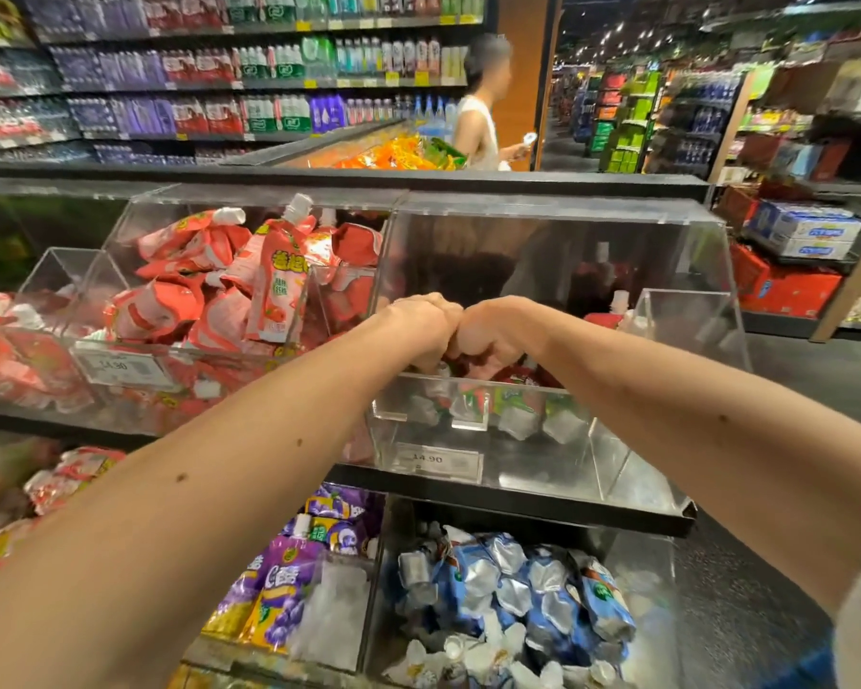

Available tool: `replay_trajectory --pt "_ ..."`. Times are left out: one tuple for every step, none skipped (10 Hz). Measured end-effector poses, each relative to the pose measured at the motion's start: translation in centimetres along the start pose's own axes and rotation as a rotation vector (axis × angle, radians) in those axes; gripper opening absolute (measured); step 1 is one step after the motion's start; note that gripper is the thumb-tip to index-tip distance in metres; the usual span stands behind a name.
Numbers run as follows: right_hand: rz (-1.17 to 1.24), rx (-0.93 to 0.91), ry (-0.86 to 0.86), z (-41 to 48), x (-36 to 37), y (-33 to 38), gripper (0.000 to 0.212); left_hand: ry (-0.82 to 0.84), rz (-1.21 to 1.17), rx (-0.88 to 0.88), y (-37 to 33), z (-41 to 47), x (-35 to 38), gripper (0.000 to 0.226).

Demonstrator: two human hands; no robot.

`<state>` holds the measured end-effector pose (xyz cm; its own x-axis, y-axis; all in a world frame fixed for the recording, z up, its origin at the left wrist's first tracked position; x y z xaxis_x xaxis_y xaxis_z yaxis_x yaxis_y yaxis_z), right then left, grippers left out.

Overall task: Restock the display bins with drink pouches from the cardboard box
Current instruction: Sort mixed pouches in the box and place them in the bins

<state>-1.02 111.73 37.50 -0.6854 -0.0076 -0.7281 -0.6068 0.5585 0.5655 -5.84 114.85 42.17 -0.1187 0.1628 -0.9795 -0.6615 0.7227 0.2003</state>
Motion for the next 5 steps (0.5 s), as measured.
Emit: replay_trajectory --pt "-0.028 -0.054 -0.052 0.1 -0.2 0.8 0.016 0.007 -0.092 0.045 0.0 -1.5 -0.7 0.048" --pt "-0.080 -0.054 -0.138 -1.7 -1.6 1.3 0.015 -0.115 -0.201 0.020 0.6 -3.3 -3.0 0.030" --pt "-0.003 -0.215 -0.274 -5.8 -3.4 3.0 0.013 -0.314 -0.337 0.065 1.5 -6.0 -5.0 0.026" --pt "0.072 -0.425 -0.644 -14.2 -5.0 2.7 0.016 -0.542 -0.673 0.175 2.3 -11.3 -7.6 0.016" --pt "0.252 -0.553 -0.931 -23.4 -2.3 -1.7 0.009 -0.736 -1.019 0.270 2.1 -17.5 -7.3 0.007"
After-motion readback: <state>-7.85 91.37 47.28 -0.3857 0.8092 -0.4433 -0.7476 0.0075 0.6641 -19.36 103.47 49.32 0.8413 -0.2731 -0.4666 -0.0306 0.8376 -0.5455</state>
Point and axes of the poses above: each hand's wrist, its own z-axis towards the middle knuckle, its own x-axis out of the palm, y = z × x, the point moved 10 cm from there along z, towards the middle knuckle, and after that the axes turned 9 degrees about -y, right-handed, at the moved point
